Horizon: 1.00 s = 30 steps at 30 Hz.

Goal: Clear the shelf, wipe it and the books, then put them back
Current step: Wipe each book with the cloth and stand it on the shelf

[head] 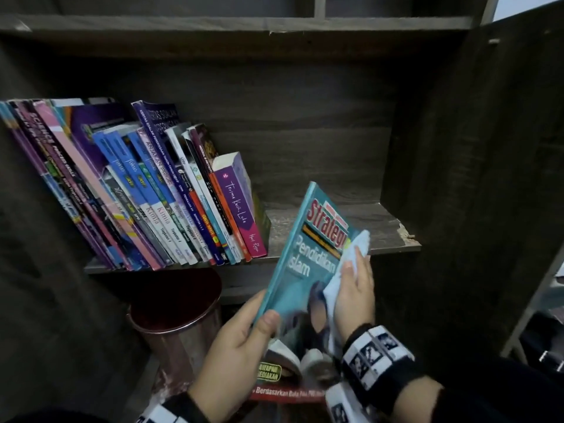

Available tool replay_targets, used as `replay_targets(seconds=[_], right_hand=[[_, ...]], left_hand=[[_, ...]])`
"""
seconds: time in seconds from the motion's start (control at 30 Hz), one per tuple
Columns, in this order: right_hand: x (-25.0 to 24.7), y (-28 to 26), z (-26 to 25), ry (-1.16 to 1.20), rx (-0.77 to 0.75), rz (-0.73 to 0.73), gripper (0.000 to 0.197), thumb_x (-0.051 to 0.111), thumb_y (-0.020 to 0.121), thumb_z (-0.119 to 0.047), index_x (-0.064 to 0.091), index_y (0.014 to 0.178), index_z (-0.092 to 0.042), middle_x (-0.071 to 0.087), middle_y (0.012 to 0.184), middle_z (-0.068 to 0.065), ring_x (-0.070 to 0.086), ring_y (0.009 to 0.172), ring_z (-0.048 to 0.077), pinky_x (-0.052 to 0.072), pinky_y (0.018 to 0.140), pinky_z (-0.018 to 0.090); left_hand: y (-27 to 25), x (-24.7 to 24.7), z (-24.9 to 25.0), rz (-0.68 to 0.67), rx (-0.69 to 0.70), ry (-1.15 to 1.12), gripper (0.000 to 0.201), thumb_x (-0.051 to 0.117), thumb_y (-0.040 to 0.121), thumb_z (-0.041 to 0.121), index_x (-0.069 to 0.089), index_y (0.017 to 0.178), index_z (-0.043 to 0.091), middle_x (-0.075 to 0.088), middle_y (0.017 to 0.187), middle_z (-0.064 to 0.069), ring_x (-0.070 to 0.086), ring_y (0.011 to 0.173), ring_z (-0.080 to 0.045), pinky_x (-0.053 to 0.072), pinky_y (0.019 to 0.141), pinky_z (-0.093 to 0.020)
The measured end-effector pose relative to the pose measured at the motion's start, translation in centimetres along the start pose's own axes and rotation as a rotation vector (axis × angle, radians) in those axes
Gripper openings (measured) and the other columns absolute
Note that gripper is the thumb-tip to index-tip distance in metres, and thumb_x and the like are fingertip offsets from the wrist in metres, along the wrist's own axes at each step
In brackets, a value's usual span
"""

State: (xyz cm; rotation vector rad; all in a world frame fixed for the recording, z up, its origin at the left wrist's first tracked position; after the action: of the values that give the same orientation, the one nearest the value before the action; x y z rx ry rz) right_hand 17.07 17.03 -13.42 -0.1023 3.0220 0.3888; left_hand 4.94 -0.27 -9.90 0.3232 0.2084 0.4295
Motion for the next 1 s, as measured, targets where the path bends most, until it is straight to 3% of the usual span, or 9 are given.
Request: replay_targets(seconds=[0.1,0.23,0.33,0.43,0.57,0.67,0.73,0.87,1.0], right_hand=[[3.1,-5.7,-1.7,-0.125,-0.320,-0.163,0.039,0.025,0.095,-0.053,0.021,0.128,-0.073,0.015,0.157,-0.020,0.013,0.145,0.003,0.015,0.119,0.030],[3.3,-8.5,-5.1,-0.188,-0.579,-0.268,0.039,0.017,0.094,-0.065,0.012,0.132,-0.072,0.005,0.153,-0.034,0.003,0.144,-0.004,0.004,0.115,0.015],[1.1,-3.2,-4.7,-0.066,-0.431,-0.104,0.037,0.027,0.099,-0.050,0.024,0.129,-0.072,0.021,0.154,-0.024,0.016,0.144,0.002,0.020,0.118,0.038],[-0.7,0.0,-2.3,0.043,-0.136,0.029,0.039,0.033,0.103,-0.035,0.031,0.137,-0.055,0.024,0.156,-0.007,0.024,0.143,0.013,0.025,0.116,0.041],[3.5,-3.7,-0.6,0.192,0.020,-0.260,0.047,0.041,0.095,-0.053,0.015,0.131,-0.069,0.023,0.156,-0.002,0.033,0.139,0.011,0.028,0.115,0.039],[5.3,-8.3,-3.1,0.215,-0.111,-0.545,0.066,0.038,0.086,-0.068,0.010,0.142,-0.046,0.013,0.155,-0.017,0.024,0.125,-0.027,0.027,0.104,0.003],[5.3,-9.3,-5.6,0.281,-0.174,-0.613,0.091,0.042,0.074,-0.082,0.010,0.146,-0.038,0.011,0.156,-0.018,0.018,0.134,-0.020,0.022,0.112,0.012],[3.1,-7.9,-8.6,0.494,-0.171,-0.597,0.090,0.083,0.067,-0.030,0.035,0.143,-0.026,0.053,0.138,-0.010,0.049,0.127,0.006,0.044,0.104,0.026],[1.4,-6.6,-9.6,0.431,-0.237,-0.466,0.051,0.063,0.084,0.007,0.059,0.118,-0.030,0.068,0.117,-0.012,0.061,0.112,0.006,0.049,0.092,0.020]], left_hand=[[0.2,-0.5,-0.4,0.035,0.000,-0.029,0.037,0.051,0.088,0.037,0.057,0.124,0.031,0.066,0.118,0.018,0.059,0.113,0.000,0.045,0.093,-0.014],[-0.1,0.3,-0.6,-0.032,-0.011,-0.026,0.033,0.053,0.087,0.031,0.056,0.120,0.032,0.065,0.115,0.026,0.059,0.111,0.004,0.043,0.087,-0.007],[-0.3,0.9,-0.2,-0.085,0.005,-0.009,0.036,0.050,0.085,0.029,0.055,0.120,0.032,0.066,0.114,0.026,0.059,0.109,0.006,0.041,0.087,-0.006],[-0.2,0.7,0.5,-0.070,0.031,-0.025,0.036,0.052,0.085,0.032,0.055,0.121,0.033,0.065,0.117,0.025,0.058,0.113,0.003,0.043,0.090,-0.009],[0.3,-0.8,1.3,0.076,0.121,-0.091,0.038,0.057,0.084,0.047,0.061,0.122,0.043,0.063,0.126,0.016,0.056,0.122,-0.006,0.044,0.102,-0.027],[0.6,-1.4,1.3,0.078,0.154,-0.142,0.060,0.057,0.082,0.063,0.052,0.134,0.034,0.057,0.136,0.008,0.050,0.130,-0.014,0.037,0.108,-0.040],[0.5,-1.0,1.1,0.043,0.160,-0.103,0.067,0.050,0.079,0.073,0.048,0.133,0.032,0.054,0.135,0.021,0.047,0.130,-0.002,0.035,0.109,-0.025],[0.1,0.4,0.7,-0.048,0.101,0.011,0.074,0.025,0.071,0.089,0.048,0.125,0.043,0.045,0.124,0.048,0.037,0.126,0.018,0.025,0.097,0.003],[1.2,-0.1,0.9,-0.119,0.086,0.012,0.056,0.030,0.087,0.073,0.053,0.129,0.043,0.048,0.136,0.031,0.037,0.132,0.009,0.025,0.106,-0.005]])
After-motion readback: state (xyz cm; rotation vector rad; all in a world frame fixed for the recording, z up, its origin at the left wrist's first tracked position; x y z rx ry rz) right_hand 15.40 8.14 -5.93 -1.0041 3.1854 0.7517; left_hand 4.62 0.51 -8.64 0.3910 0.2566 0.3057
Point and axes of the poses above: each hand's wrist, its own y-axis towards the middle knuckle, its own x-axis out of the palm, z = x × y, the point moved 6 cm from there along y, towards the middle knuckle
